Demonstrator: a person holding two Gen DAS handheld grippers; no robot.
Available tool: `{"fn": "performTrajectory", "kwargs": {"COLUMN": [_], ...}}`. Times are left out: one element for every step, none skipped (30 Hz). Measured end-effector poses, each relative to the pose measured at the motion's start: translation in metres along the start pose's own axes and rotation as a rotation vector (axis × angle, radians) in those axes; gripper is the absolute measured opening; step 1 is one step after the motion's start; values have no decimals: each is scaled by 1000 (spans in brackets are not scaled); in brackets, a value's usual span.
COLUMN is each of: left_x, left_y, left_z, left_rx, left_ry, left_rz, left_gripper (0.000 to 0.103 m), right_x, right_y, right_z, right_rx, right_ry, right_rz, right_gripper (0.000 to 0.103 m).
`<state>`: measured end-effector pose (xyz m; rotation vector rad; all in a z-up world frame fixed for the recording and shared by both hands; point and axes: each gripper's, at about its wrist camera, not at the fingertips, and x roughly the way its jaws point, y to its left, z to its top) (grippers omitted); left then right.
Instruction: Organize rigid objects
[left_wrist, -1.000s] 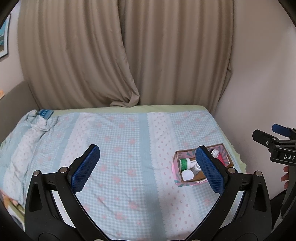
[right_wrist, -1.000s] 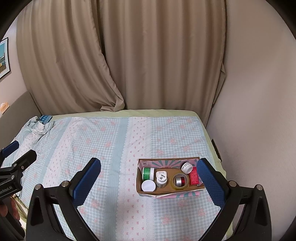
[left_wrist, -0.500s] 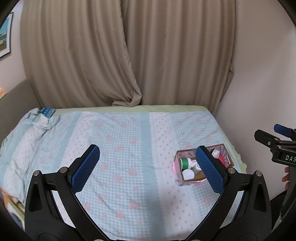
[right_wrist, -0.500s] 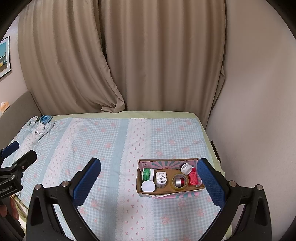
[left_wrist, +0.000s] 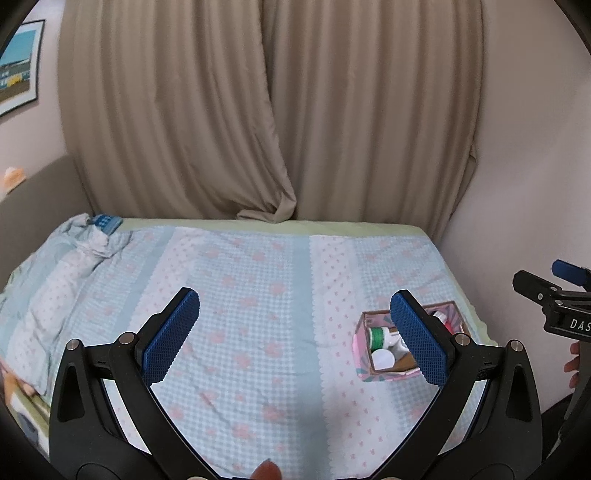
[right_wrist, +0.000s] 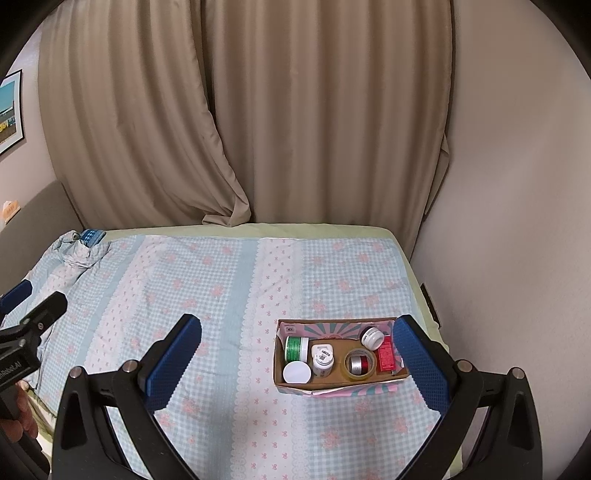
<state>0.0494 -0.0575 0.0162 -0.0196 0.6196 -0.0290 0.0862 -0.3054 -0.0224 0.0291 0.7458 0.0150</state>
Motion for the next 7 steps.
{"fn": "performTrajectory", "kwargs": {"left_x": [1,3,3,4,5,9,13], "left_y": [1,3,3,4,5,7,8], "left_z": [1,1,1,0,0,0,0], "left_rx": [0,1,4,5,6,8,9], "left_ry": [2,4,3,2,3,9,18], "left_rz": [-3,-12,-18,-21,-23,-26,-29], "left_gripper": [103,103,103,103,103,103,103], "right_x": [0,0,0,0,2,3,5], "right_y": [0,0,0,0,0,0,1], "right_z": [0,0,0,0,1,3,5], "right_rx": [1,2,1,1,3,2,4], "right_ry": [0,0,0,2,5,7,12], "right_rz": [-1,-2,-1,-1,-3,-3,-6], "right_gripper": [103,103,103,103,103,103,103]}}
